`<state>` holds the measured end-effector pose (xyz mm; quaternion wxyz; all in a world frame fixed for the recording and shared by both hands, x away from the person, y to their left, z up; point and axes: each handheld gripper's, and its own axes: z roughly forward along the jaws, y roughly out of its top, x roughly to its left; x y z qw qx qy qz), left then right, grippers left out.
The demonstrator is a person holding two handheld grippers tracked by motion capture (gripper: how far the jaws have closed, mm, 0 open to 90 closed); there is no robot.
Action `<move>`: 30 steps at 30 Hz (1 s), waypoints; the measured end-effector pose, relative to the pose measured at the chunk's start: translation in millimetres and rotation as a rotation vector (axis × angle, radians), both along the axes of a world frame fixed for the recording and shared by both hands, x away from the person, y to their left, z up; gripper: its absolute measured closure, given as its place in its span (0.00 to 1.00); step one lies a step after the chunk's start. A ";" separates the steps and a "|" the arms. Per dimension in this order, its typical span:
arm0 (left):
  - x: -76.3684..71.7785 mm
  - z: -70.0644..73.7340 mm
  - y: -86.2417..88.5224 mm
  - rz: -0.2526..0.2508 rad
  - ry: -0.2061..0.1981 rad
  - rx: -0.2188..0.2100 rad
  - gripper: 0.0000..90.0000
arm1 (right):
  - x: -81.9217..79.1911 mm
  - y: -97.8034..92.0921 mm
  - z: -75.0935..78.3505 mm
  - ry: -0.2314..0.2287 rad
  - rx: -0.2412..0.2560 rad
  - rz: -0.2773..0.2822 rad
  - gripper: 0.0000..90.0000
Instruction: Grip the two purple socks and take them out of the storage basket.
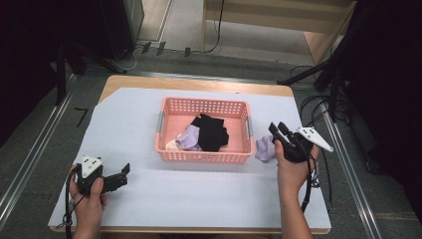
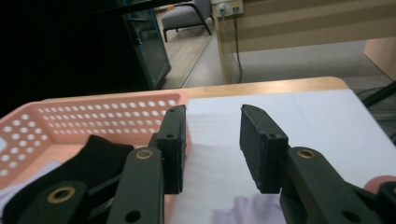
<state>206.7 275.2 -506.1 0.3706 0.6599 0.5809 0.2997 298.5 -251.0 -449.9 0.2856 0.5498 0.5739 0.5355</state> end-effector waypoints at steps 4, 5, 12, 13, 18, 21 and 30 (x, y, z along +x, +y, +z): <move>0.0 0.1 0.3 -0.002 0.002 -0.002 0.04 | 1.2 18.3 7.7 -0.012 0.001 0.049 0.67; 0.0 0.0 0.1 0.000 0.001 -0.002 0.04 | 1.2 23.7 9.5 -0.013 0.005 0.062 0.67; 0.0 0.0 0.5 -0.003 0.002 -0.004 0.04 | 3.9 66.6 18.3 0.000 -0.024 0.134 0.65; 0.0 0.1 0.6 -0.003 0.003 -0.004 0.04 | 4.6 73.1 18.6 0.002 -0.032 0.141 0.65; 0.2 0.0 0.7 -0.002 0.001 -0.005 0.04 | 8.8 103.6 14.9 0.021 -0.038 0.191 0.65; 0.2 0.1 0.8 -0.004 0.004 -0.005 0.04 | 11.0 120.1 10.8 0.039 -0.053 0.212 0.65; 0.4 0.0 0.8 -0.004 0.004 -0.005 0.04 | 17.3 162.5 0.4 0.080 -0.068 0.295 0.62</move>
